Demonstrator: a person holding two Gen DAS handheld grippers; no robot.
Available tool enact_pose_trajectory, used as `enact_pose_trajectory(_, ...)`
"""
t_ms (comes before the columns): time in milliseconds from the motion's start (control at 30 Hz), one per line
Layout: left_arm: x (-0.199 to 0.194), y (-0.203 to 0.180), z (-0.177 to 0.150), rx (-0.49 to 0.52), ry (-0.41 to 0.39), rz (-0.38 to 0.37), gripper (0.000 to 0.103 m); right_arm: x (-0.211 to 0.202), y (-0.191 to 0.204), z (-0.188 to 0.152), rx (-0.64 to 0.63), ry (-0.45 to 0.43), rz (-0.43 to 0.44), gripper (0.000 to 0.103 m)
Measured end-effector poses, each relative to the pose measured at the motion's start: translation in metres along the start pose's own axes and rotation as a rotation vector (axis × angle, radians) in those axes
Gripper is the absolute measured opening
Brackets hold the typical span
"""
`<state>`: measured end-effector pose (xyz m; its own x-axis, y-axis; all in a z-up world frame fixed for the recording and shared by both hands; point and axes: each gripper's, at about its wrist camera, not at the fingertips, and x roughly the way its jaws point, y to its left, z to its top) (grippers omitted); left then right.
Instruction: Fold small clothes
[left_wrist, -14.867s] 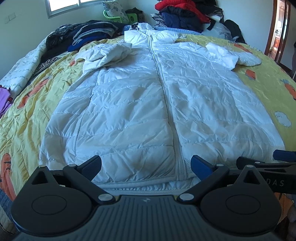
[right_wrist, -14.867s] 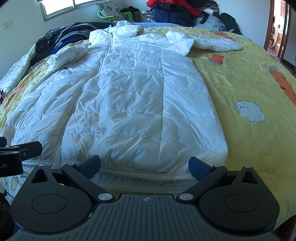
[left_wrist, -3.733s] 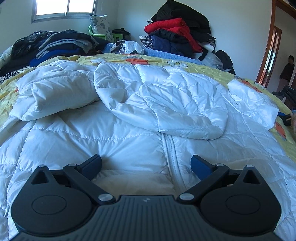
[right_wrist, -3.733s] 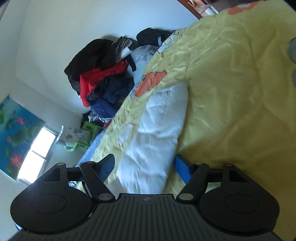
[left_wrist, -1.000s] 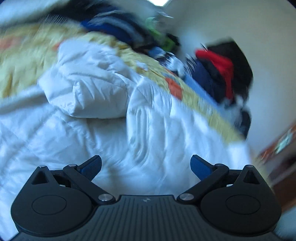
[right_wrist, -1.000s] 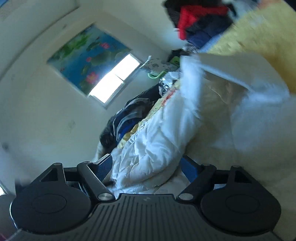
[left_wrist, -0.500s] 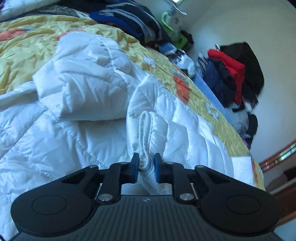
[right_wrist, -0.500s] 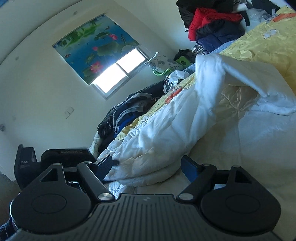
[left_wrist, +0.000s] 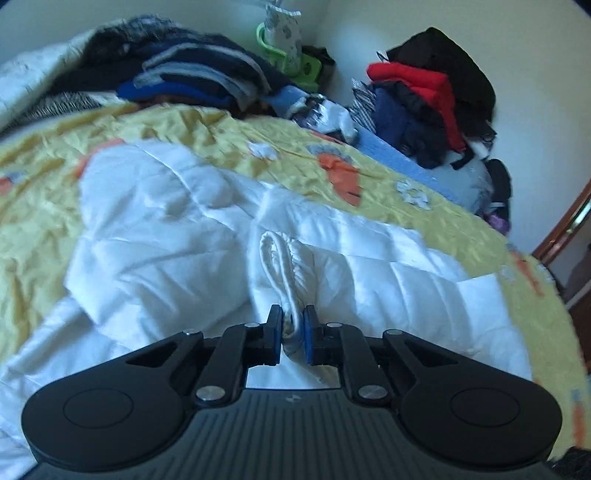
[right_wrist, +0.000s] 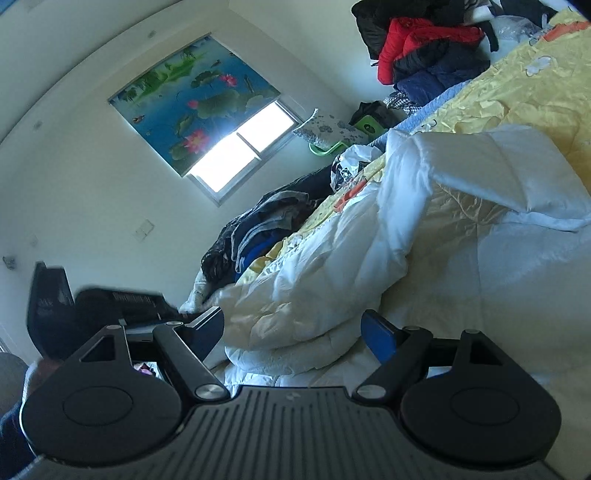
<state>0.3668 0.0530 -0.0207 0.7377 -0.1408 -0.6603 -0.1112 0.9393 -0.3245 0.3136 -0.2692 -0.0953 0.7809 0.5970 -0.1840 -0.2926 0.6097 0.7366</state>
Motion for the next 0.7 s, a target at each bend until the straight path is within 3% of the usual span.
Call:
enact_pose_trajectory(133, -0.011, 0.014, 0.005, -0.050, -0.084, 0.046, 0.012, -0.003, -0.008, 0.003, 0.058, -0.012, 0.005, 0.079)
enact_pose_trajectory(233, 0.010, 0.012, 0.002, 0.064, 0.014, 0.183, 0.012, -0.004, -0.010, 0.004, 0.069, -0.022, 0.000, 0.079)
enact_pose_trajectory(300, 0.015, 0.014, -0.003, 0.090, 0.052, 0.191, 0.012, -0.008, -0.010, 0.005, 0.068, -0.049, 0.000, 0.080)
enact_pose_trajectory(400, 0.012, 0.009, -0.009, 0.122, 0.023, 0.175, 0.012, -0.017, -0.014, 0.008, 0.092, -0.108, -0.004, 0.080)
enact_pose_trajectory(500, 0.014, 0.004, -0.012, 0.154, 0.033, 0.197, 0.012, -0.034, -0.023, 0.013, 0.122, -0.244, -0.058, 0.080)
enact_pose_trajectory(567, 0.018, 0.004, -0.015, 0.161, 0.061, 0.200, 0.012, -0.044, -0.037, 0.017, 0.199, -0.311, -0.097, 0.084)
enact_pose_trajectory(633, 0.023, 0.002, -0.017, 0.192, 0.074, 0.220, 0.012, -0.048, -0.055, 0.020, 0.309, -0.318, -0.087, 0.087)
enact_pose_trajectory(700, 0.029, -0.004, -0.022, 0.238, 0.096, 0.281, 0.011, -0.048, -0.069, 0.020, 0.384, -0.324, -0.081, 0.082)
